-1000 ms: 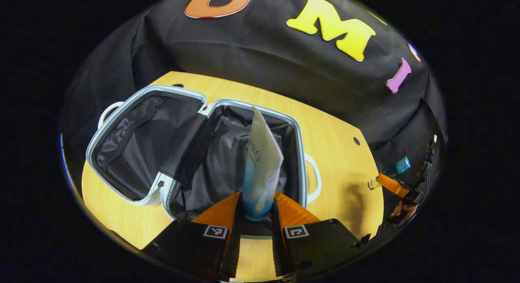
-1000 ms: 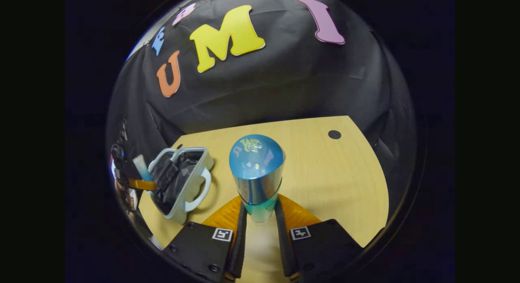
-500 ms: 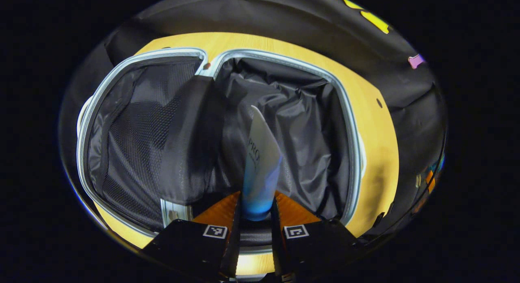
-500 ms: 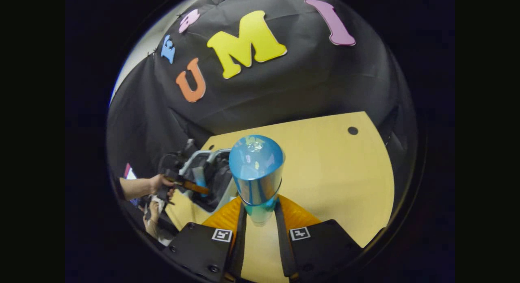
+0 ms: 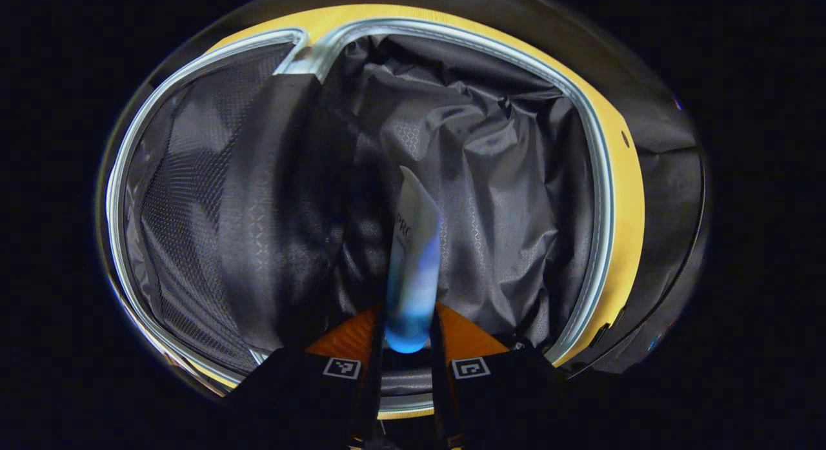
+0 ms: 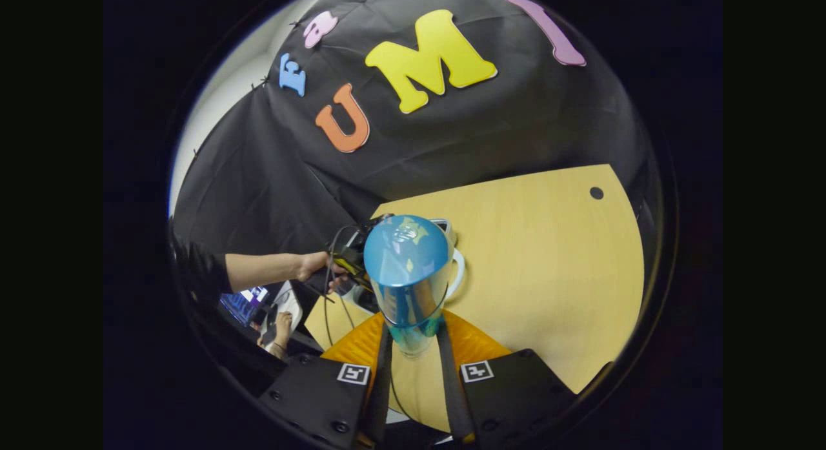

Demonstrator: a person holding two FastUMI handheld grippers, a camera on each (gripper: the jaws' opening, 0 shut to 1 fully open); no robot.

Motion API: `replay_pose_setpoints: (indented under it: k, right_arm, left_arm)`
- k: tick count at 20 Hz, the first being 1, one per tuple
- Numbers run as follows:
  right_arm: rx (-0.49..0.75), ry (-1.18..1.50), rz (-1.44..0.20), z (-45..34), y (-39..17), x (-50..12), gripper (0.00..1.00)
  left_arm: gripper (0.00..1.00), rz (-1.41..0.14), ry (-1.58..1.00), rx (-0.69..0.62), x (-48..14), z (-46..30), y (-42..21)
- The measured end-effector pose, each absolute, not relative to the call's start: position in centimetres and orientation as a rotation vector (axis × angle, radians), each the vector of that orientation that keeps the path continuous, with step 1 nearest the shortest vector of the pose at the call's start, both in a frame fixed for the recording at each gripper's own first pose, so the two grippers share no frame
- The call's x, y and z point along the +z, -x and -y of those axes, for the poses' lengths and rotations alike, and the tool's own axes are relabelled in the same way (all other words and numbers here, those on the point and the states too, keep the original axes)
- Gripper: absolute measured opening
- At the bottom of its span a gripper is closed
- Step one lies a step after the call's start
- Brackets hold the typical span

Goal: First open the suitcase, pack the skin care products into it, and then close the suitcase.

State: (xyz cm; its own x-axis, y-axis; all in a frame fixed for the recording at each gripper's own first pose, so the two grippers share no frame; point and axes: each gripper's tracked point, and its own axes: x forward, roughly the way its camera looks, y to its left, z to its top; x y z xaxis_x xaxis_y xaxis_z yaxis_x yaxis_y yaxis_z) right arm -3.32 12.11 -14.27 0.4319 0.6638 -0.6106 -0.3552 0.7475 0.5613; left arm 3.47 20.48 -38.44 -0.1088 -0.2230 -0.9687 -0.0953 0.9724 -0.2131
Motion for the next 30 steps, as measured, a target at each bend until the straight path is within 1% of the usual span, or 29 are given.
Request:
replay_pose_setpoints:
  k: [1,2,3,4,5,8,10,11,12,13,14,15,17,19,20,21,22,23,24,25,27,30]
  right_arm:
    - [0.649,-0.373,-0.921,-12.2,3.3,-14.1,0.34]
    - [0.643,-0.364,-0.919,-12.2,3.2,-14.2,0.31]
    - [0.635,-0.355,-0.916,-12.3,3.2,-14.1,0.34]
    - [0.621,-0.334,-0.924,-12.3,3.0,-14.5,0.34]
    - [0.615,-0.317,-0.934,-12.3,3.0,-14.9,0.34]
    - [0.620,-0.312,-0.978,-13.4,3.8,-15.3,0.34]
    - [0.625,-0.265,-0.975,-14.1,3.6,-15.3,0.34]
    - [0.634,-0.240,-0.972,-14.8,3.4,-15.3,0.34]
    - [0.642,-0.221,-0.973,-15.5,3.2,-15.3,0.34]
    - [0.653,-0.205,-0.976,-16.3,3.1,-15.2,0.34]
    - [0.664,-0.189,-0.981,-17.2,2.7,-15.3,0.34]
    - [0.679,-0.175,-0.989,-18.2,2.5,-15.5,0.35]
    - [0.695,-0.159,-1.024,-20.2,1.9,-16.0,0.34]
    - [0.710,-0.180,-1.065,-22.5,1.2,-16.1,0.34]
    - [0.710,-0.190,-1.089,-23.6,1.0,-16.5,0.35]
    - [0.709,-0.192,-1.116,-24.7,0.5,-17.2,0.32]
    - [0.704,-0.188,-1.147,-25.6,0.2,-18.2,0.34]
    - [0.699,-0.178,-1.182,-26.5,0.0,-19.5,0.31]
    - [0.690,-0.168,-1.217,-27.4,-0.2,-21.0,0.34]
    - [0.677,-0.158,-1.252,-28.2,-0.5,-22.5,0.34]
    - [0.651,-0.132,-1.309,-29.8,-1.2,-25.2,0.35]
    - [0.613,-0.086,-1.363,-31.8,-1.8,-28.5,0.35]
  left_arm:
    - [0.44,-1.700,0.228,-0.101,-38.5,-20.4,-3.5]
    - [0.45,-1.716,0.209,-0.099,-38.6,-20.5,-3.4]
    - [0.37,-1.728,0.188,-0.099,-38.6,-20.6,-3.3]
    - [0.37,-1.733,0.173,-0.097,-38.6,-20.6,-3.3]
    - [0.37,-1.739,0.165,-0.091,-38.6,-20.5,-3.5]
    - [0.43,-1.747,0.144,-0.081,-38.6,-20.4,-3.3]
    - [0.45,-1.741,0.157,-0.081,-38.5,-20.0,-3.4]
    - [0.53,-1.735,0.171,-0.089,-38.3,-19.6,-3.4]
    - [0.58,-1.721,0.187,-0.096,-38.2,-19.2,-3.4]
    - [0.71,-1.704,0.205,-0.098,-38.1,-19.0,-3.5]
    - [0.70,-1.682,0.225,-0.095,-38.1,-18.7,-3.4]
    - [0.84,-1.655,0.241,-0.096,-37.9,-18.7,-3.5]
    - [0.90,-1.564,0.268,-0.084,-37.1,-19.0,-3.8]
    - [0.97,-1.409,0.321,-0.111,-34.6,-18.7,-4.1]
    - [0.97,-1.322,0.337,-0.121,-33.0,-18.8,-4.0]
    - [0.97,-1.225,0.350,-0.118,-31.6,-19.3,-3.9]
    - [0.98,-1.128,0.369,-0.105,-30.3,-19.8,-3.8]
    - [0.97,-1.050,0.400,-0.093,-29.0,-20.2,-3.4]
    - [0.98,-0.982,0.428,-0.092,-27.8,-20.2,-2.6]
    - [0.98,-0.918,0.443,-0.087,-26.5,-20.4,-1.9]
    - [0.98,-0.818,0.434,-0.064,-24.2,-20.9,-0.5]
    - [0.98,-0.722,0.387,-0.042,-21.2,-21.0,2.0]
